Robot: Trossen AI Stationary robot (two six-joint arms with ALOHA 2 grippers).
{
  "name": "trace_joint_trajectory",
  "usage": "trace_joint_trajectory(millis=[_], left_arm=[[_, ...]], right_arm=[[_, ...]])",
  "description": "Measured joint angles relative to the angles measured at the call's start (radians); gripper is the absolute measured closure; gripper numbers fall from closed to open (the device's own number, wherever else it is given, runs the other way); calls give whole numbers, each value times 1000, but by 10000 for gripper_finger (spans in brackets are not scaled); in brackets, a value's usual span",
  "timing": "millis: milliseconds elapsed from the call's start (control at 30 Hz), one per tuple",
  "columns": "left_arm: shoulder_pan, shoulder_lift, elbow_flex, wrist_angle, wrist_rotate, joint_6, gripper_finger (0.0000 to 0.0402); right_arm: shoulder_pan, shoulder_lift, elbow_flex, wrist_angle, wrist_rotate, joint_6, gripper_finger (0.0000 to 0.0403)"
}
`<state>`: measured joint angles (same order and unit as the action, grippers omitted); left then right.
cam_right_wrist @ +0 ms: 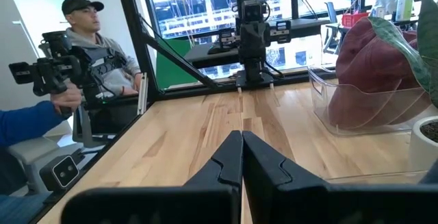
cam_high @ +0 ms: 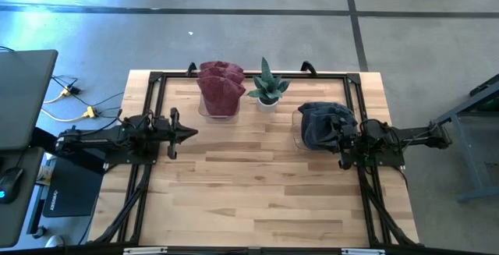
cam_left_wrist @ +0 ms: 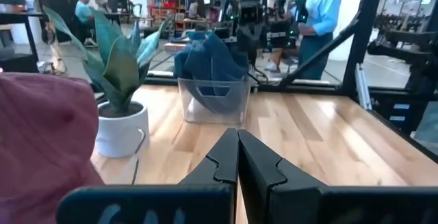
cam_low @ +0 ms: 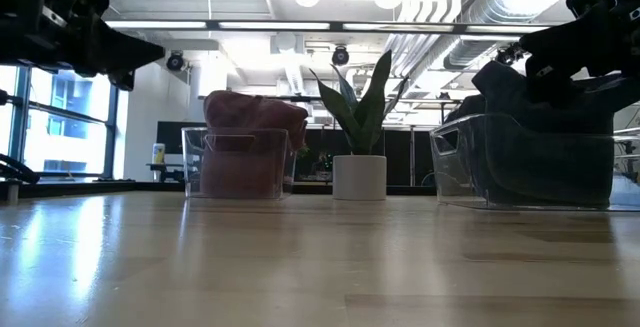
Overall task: Pick & Place hat
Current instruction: Return to home position
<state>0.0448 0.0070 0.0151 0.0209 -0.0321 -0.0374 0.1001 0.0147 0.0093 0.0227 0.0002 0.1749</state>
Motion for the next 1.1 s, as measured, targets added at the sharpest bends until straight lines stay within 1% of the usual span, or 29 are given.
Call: trace_joint_trajectory(millis=[1100], left_arm=[[0,10,-3,-2,-2,-13,401]], right_arm=[[0,0,0,0,0,0,402]])
